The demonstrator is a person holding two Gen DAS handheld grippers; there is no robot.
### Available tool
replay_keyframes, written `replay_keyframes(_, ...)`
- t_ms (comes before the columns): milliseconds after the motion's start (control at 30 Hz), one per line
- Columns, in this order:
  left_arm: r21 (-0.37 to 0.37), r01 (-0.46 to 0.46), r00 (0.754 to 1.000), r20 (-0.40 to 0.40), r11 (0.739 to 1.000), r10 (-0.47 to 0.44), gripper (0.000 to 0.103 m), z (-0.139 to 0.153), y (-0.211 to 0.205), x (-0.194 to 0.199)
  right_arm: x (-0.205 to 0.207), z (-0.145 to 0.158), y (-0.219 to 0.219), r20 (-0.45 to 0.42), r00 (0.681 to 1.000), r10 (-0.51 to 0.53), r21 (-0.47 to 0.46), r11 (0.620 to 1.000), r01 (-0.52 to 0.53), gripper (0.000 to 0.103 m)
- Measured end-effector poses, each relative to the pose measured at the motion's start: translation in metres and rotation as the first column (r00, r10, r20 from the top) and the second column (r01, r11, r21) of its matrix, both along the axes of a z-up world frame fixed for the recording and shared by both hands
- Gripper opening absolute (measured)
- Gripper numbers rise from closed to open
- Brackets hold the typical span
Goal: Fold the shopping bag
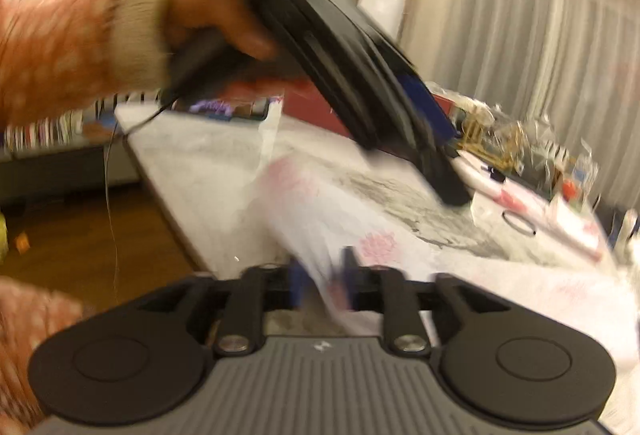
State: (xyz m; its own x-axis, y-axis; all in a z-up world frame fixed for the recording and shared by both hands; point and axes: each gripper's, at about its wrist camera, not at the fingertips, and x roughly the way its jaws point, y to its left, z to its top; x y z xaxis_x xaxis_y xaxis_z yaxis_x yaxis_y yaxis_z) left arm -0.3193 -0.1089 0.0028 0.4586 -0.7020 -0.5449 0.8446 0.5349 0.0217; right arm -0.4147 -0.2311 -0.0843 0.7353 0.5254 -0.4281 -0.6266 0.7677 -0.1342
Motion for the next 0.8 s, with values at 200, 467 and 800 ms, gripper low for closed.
replay_keyframes(200, -0.174, 0.026, 0.992, -0.115, 0.984, -0.047, 0.08, -0.023, 0.023, -0.024, -0.041, 0.009, -0.042, 0.06, 0.998, 0.034, 0.15, 0.988, -0.043, 0.073)
replay_keyframes(467, 0.011, 0.069, 0.987, -0.147, 0.998, -0.067, 0.059, -0.062, 0.002, -0.024, -0.048, 0.039, -0.157, -0.171, 0.94, -0.296, 0.437, 0.832, 0.342, 0.073)
replay_keyframes(800, -0.01, 0.085, 0.98, -0.181, 0.996, -0.085, 0.059, -0.068, 0.011, -0.021, 0.023, 0.01, -0.208, -0.689, 0.666, -0.284, 0.547, 0.398, 0.736, 0.082)
